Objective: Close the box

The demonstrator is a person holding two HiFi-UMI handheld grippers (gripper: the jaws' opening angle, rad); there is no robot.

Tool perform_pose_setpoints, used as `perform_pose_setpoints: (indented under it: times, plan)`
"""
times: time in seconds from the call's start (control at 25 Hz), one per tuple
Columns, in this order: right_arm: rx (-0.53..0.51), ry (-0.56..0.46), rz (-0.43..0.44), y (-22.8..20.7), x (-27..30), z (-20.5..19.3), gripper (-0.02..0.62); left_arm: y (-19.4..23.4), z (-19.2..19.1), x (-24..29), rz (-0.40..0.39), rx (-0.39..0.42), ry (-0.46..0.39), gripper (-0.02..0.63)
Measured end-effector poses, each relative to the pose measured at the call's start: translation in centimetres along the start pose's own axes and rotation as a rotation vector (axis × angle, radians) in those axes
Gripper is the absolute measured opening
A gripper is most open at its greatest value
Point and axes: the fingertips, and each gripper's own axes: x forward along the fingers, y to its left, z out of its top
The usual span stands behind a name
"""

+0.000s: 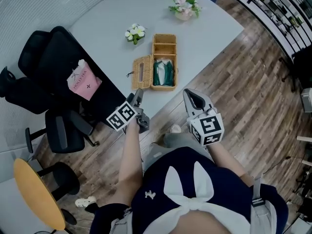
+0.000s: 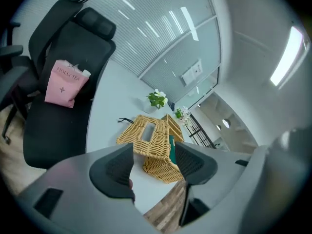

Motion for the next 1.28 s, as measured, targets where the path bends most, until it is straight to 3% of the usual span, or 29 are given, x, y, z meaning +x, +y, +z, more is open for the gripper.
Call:
perform_pose_setpoints:
  times: [0.32,0.52,1.08,1.28]
  plan:
    - [-0.02,0.028,0.059,-2.7,1.1,-0.7,0.003,3.3,0.0,2.7,-0.04,-0.372,-0.078,0.259]
    - [-0.022,0.026,0.088,-4.5,1.6,-1.1,0.003,5.3,0.0,3.5,-0.03,-0.53,-0.147,0.259]
    - [-0.011,0.031,0.134,-6.0,1.3,-2.0,0.003,8.2,-0.6,6.0,-0.022,-0.688,-0.212,0.256]
    - [0.0,0.043,0.115,-6.9,1.2,-2.6,0.003,8.8,-0.1,6.5,-0.065,-0.784,-0.254,0.166]
